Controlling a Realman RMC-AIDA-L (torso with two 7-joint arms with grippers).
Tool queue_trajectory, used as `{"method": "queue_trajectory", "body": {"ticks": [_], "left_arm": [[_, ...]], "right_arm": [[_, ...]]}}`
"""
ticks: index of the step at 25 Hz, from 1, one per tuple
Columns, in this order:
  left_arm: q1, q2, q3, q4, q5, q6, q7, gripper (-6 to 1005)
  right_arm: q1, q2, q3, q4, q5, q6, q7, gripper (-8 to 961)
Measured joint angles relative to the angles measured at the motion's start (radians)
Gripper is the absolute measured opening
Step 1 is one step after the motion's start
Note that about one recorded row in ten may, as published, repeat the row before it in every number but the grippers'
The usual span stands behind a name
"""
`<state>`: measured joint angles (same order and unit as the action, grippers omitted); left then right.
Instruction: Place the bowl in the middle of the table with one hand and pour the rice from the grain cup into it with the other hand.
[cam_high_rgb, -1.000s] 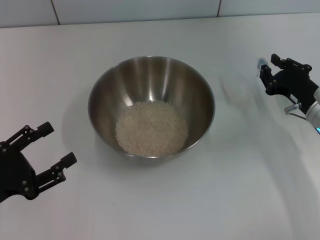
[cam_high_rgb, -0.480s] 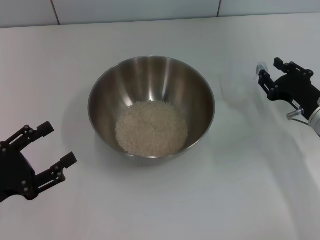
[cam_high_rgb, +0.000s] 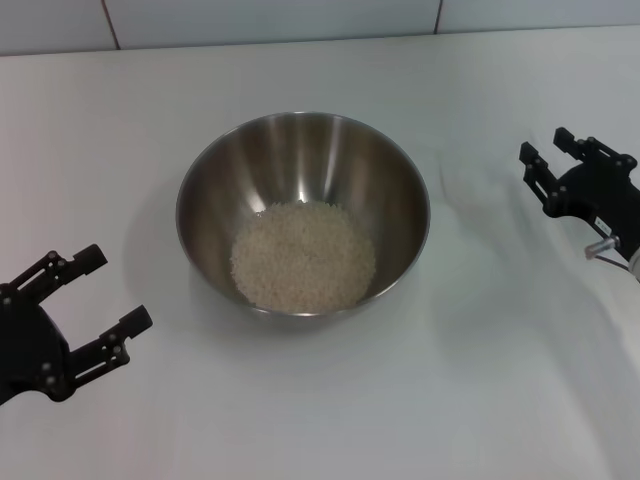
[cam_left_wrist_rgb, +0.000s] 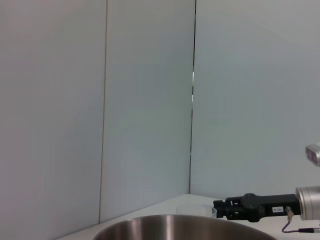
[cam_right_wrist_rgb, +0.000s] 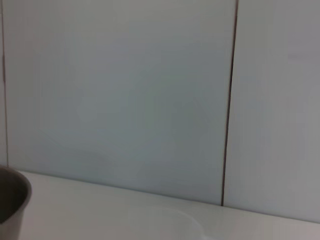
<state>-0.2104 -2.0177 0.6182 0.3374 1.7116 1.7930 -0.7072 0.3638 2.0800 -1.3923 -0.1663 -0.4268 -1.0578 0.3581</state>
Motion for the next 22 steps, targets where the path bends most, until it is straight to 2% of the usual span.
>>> {"method": "queue_trajectory", "body": {"ticks": [7,16,19,20,22], "left_arm": [[0.0,0.001,0.001,0.0,0.002,0.001,0.0,811],[0.005,0.002,0.007,0.0,0.002,0.002,0.0,811],[0.005,0.002,0.008,0.0,0.002,0.002,0.0,811],[0.005,0.002,0.008,0.0,0.002,0.003,0.0,811],[0.005,0.002,0.008,0.0,0.002,0.005,0.0,811]], "right_arm": [[-0.046,0.0,0.001,0.001,0.0,-0.086,0.013,453],[-0.069,-0.001,0.012,0.004,0.0,-0.14,0.029,452],[-0.069,-0.002,0.008,0.005,0.0,-0.187,0.054,452],[-0.071,-0.008,0.005,0.01,-0.01,-0.261,0.084,452],[-0.072,-0.013,0.005,0.016,-0.025,-0.305,0.103,452]]}}
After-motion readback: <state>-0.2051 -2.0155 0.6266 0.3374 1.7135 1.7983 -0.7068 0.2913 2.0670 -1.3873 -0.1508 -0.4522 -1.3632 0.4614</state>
